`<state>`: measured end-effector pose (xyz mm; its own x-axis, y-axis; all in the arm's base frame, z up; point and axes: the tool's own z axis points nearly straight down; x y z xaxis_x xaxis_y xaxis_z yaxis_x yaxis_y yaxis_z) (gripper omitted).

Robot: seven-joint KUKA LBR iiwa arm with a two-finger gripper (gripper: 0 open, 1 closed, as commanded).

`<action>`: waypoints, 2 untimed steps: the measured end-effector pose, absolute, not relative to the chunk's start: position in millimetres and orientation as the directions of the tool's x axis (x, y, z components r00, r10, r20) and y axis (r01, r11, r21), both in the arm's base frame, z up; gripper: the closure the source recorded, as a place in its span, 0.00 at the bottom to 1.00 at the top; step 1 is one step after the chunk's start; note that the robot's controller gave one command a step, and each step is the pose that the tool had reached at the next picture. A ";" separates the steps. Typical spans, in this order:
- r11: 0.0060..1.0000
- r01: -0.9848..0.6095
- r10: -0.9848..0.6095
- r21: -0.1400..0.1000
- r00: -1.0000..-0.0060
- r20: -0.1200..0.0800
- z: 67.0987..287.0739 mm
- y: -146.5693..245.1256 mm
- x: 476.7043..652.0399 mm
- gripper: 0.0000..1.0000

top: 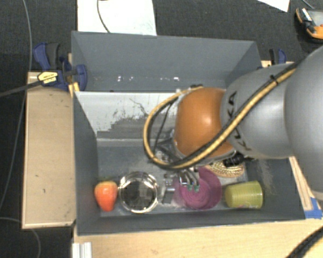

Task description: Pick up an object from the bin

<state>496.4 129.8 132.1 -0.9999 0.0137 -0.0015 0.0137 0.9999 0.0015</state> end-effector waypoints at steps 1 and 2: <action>1.000 0.014 0.014 0.001 -1.000 -0.002 132.1 129.8 496.4 0.00; 1.000 0.017 0.017 0.004 -1.000 0.000 67.2 180.9 515.2 0.00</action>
Offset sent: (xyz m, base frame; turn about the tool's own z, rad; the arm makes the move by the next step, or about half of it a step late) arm 0.0199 0.0484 -0.0621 0.0081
